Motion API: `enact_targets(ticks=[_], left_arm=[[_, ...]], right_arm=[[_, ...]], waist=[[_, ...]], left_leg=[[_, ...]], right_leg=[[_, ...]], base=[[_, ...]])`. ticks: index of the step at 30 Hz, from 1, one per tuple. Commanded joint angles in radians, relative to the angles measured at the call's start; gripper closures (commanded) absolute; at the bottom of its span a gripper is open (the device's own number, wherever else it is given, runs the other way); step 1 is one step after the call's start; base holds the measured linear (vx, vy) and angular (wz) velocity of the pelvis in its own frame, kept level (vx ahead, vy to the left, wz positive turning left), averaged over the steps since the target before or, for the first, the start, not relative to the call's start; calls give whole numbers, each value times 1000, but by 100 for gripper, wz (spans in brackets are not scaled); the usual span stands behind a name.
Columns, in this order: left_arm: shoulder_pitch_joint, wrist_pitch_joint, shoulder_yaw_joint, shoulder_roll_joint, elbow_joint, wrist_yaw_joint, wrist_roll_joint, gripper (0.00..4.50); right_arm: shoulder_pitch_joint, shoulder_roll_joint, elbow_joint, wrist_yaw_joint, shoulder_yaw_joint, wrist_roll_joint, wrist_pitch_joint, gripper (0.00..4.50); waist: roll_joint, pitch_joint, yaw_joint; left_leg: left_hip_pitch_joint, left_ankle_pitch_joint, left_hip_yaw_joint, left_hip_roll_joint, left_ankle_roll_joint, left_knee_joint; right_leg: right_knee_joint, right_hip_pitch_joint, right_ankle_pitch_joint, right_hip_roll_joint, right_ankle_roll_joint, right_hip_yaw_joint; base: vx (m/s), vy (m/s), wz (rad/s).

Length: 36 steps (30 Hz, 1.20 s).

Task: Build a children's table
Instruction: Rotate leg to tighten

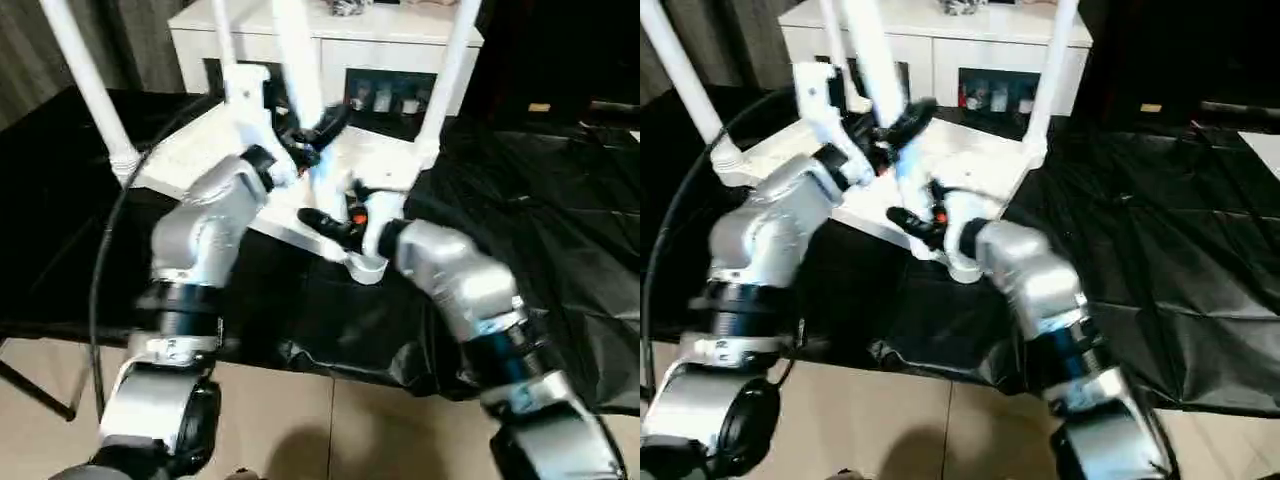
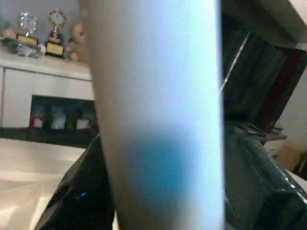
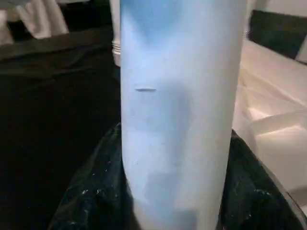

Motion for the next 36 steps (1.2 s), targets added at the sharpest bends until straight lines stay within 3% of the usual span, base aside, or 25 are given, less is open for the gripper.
enact_targets(ticks=[1, 12, 18, 19, 25, 26, 27, 30, 36], left_arm=[[-20, 11, 8, -4, 8, 13, 1, 167], [-8, 29, 43, -10, -16, 23, -34, 252], [-10, 49, 44, -5, -23, -2, -55, 262], [-11, 54, 44, -2, -24, -11, -61, 264], [-14, 119, -5, 49, -45, -129, -81, 264], [-10, 164, -47, 83, -67, -210, -93, 264], [-9, 180, -64, 98, -76, -244, -97, 264], [-13, 224, -88, 123, -90, -294, -113, 264], [-44, 293, -55, 120, -96, -353, -189, 264]], right_arm=[[2, 4, -24, -25, 1, -25, -24, 255], [17, 13, -8, -55, 3, -64, -70, 255], [8, 10, 11, -51, 16, -97, -118, 255], [9, 26, 4, -7, -14, -36, -106, 199], [-29, -5, -14, 156, -86, 114, 5, 150], [-55, -61, -10, 281, -99, 174, 72, 144], [-66, -86, -4, 333, -104, 194, 94, 136], [-97, -160, 28, 450, -106, 228, 160, 110], [-148, -279, 101, 647, -103, 274, 223, 108]], waist=[[5, -81, -2], [2, -79, -2], [4, -79, -2], [4, -78, -3], [7, -78, -2], [5, -79, -3], [8, -80, 3], [4, -79, 5], [-3, -81, 8]], left_leg=[[19, -211, 0, 8, -31, -75], [19, -221, -1, 10, -19, -76], [20, -228, -1, 11, -21, -76], [20, -232, 0, 10, -20, -76], [22, -236, -2, 12, 2, -77], [23, -233, -1, 11, 4, -76], [28, -230, -1, 15, 10, -75], [23, -207, 1, 13, 14, -72], [19, -185, 4, 12, 29, -65]], right_leg=[[-68, 66, -163, -26, -173, 23], [-66, 68, -147, -26, -184, 23], [-68, 66, -167, -28, -178, 24], [-69, 66, -169, -26, -180, 24], [-65, 67, -150, -25, -197, 22], [-64, 69, -147, -24, -203, 22], [-63, 66, -136, -25, -212, 23], [-58, 72, -104, -26, -236, 22], [-60, 75, -128, -32, -251, 21]], base=[[0, 0, 0], [0, 0, 0], [0, 0, 0], [0, 0, 0], [0, 0, 0], [0, 0, 0], [0, 0, 0], [0, 0, 0], [0, 0, 0]])
